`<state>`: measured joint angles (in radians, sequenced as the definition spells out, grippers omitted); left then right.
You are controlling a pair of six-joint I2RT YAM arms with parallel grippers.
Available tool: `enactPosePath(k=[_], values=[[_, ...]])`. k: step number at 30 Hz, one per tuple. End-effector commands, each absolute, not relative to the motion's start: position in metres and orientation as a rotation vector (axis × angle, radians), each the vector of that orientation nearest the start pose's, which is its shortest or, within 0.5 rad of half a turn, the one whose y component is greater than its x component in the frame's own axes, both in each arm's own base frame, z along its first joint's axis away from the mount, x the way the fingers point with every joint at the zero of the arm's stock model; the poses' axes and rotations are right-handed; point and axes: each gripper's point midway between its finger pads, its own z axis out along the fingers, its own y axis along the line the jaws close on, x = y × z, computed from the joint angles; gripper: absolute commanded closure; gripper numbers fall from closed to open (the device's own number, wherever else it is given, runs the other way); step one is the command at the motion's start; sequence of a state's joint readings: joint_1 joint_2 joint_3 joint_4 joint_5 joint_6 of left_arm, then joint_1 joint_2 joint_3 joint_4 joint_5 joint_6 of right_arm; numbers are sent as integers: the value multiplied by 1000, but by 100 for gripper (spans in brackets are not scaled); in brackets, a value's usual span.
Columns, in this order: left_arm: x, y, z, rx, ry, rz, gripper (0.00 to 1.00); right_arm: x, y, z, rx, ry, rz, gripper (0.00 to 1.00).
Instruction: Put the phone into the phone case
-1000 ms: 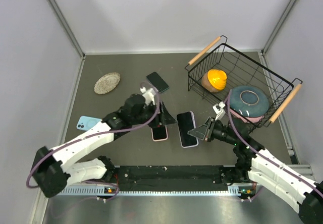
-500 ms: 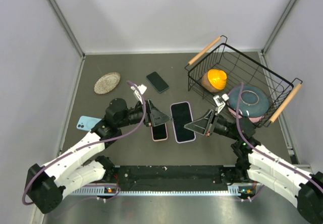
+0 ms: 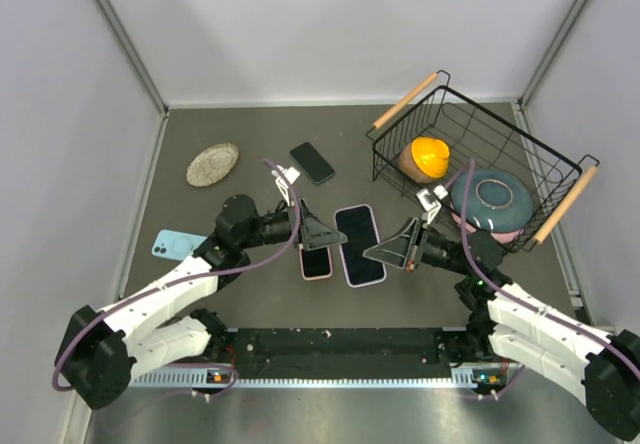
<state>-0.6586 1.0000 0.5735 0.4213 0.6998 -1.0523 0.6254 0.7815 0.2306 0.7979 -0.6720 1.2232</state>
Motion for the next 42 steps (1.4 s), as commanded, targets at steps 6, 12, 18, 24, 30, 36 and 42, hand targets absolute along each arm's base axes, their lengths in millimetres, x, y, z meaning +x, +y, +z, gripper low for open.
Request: enactPosePath(k=[6, 12, 18, 24, 30, 36, 42], values=[[179, -304, 247, 278, 2057, -1629, 100, 122, 265, 276, -341, 1600, 1862, 79], [180, -305, 243, 278, 2081, -1619, 100, 129, 266, 274, -330, 1616, 1820, 81], [181, -300, 257, 254, 2002, -1648, 59, 123, 268, 273, -383, 1595, 1852, 99], [182, -296, 273, 227, 1896, -1747, 45, 112, 267, 270, -433, 1576, 1907, 99], [185, -297, 275, 221, 1881, -1758, 46, 108, 267, 265, -448, 1594, 1920, 97], [186, -300, 272, 234, 1886, -1773, 70, 107, 268, 258, -443, 1619, 1925, 96], [186, -304, 248, 282, 2017, -1725, 100, 115, 269, 261, -414, 1633, 1895, 74]])
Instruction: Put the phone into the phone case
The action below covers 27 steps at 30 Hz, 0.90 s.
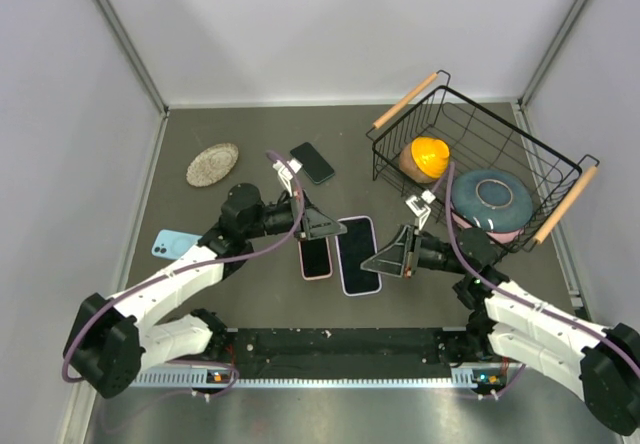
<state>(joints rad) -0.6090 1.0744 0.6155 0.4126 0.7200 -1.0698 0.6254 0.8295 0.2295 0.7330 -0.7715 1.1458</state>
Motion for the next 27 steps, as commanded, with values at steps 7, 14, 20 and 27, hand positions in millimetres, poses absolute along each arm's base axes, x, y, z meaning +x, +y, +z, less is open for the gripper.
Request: enactPosePath(k=[7, 14, 20, 27], values=[[178, -303, 237, 413, 2064, -1679, 100, 136, 274, 265, -366, 1675, 1782, 47], [166, -303, 240, 521, 2039, -1730, 100, 150, 275, 282, -348, 1623, 1760, 47], [162, -305, 235, 558, 2059, -1764, 100, 158, 280, 284, -366, 1622, 1758, 51], [177, -302, 210, 472, 2208, -1609, 100, 161, 277, 287, -331, 1563, 1791, 67]])
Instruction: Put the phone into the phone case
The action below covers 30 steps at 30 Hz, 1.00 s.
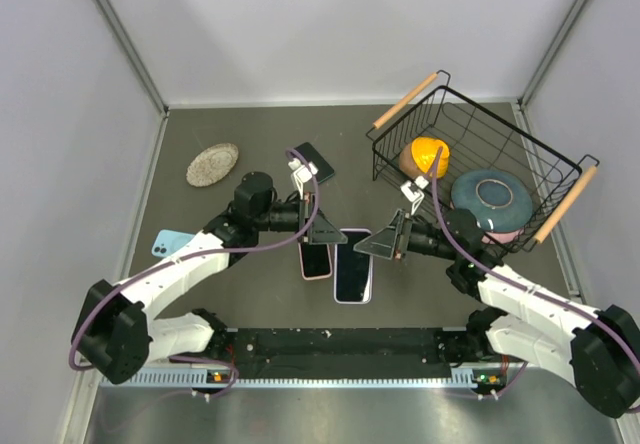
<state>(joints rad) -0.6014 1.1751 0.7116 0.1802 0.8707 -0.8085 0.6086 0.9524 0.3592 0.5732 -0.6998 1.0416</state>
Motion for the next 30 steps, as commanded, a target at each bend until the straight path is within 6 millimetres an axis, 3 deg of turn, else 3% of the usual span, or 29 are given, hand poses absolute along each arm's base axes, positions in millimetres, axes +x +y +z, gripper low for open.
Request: enactPosePath(k=[1, 10, 23, 27, 29, 30], values=[[180, -301, 205, 470, 2230, -1577, 100, 160, 276, 287, -330, 1556, 1792, 66], [180, -299, 187, 417, 2306, -1561, 100, 152, 274, 287, -358, 1563, 1841, 58], [163, -305, 193, 465, 2239, -1747, 100, 142, 259, 282, -311, 1530, 1870, 57], [161, -305, 192, 469, 2244, -1761, 100, 141, 251, 290, -283, 1450, 1894, 73], [161, -304, 188, 460, 2264, -1743, 100, 142, 249, 290, -265, 1437, 1902, 95], [164, -303, 184, 429, 2299, -1713, 100, 143, 250, 289, -271, 1446, 1897, 100]])
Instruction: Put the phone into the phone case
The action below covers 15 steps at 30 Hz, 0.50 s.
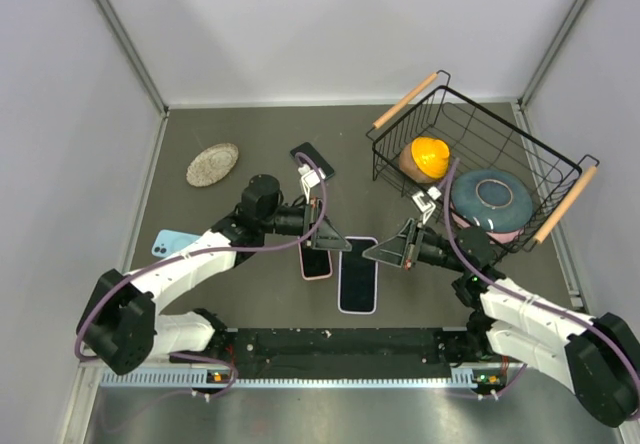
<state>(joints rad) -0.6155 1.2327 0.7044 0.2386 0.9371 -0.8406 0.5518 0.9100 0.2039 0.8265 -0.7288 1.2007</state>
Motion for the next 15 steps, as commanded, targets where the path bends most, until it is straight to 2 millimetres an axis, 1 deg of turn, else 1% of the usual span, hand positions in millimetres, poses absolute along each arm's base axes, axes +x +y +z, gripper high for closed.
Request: enactPosePath(k=[1, 2, 3, 4, 5, 6, 7, 8, 9, 10, 12, 13, 14, 15], values=[[166, -302, 180, 413, 2319, -1681, 100, 144, 251, 293, -290, 1449, 1888, 100], [169, -300, 176, 397, 2339, -1651, 100, 145, 253, 289, -344, 1458, 1846, 100], [172, -299, 172, 369, 2367, -1616, 100, 151, 257, 269, -321, 1578, 1809, 100], [173, -299, 172, 371, 2365, -1608, 100, 154, 258, 269, -338, 1606, 1764, 100], [173, -299, 172, 368, 2367, -1604, 100, 163, 258, 262, -373, 1615, 1664, 100], [175, -301, 174, 373, 2364, -1606, 100, 165, 257, 243, -349, 1731, 1626, 100], [175, -302, 176, 378, 2359, -1610, 100, 165, 256, 252, -375, 1708, 1601, 95], [175, -303, 177, 387, 2356, -1619, 100, 165, 255, 250, -406, 1715, 1568, 90], [174, -304, 181, 396, 2349, -1627, 100, 164, 254, 245, -403, 1753, 1557, 80], [175, -305, 182, 397, 2346, -1630, 100, 164, 254, 250, -417, 1740, 1552, 77], [176, -306, 185, 393, 2345, -1633, 100, 162, 255, 250, -413, 1743, 1569, 74], [178, -307, 185, 381, 2346, -1627, 100, 161, 255, 251, -400, 1733, 1592, 74], [181, -307, 185, 369, 2346, -1621, 100, 159, 258, 248, -415, 1734, 1621, 85], [182, -307, 187, 355, 2345, -1618, 100, 157, 258, 249, -423, 1707, 1635, 100]])
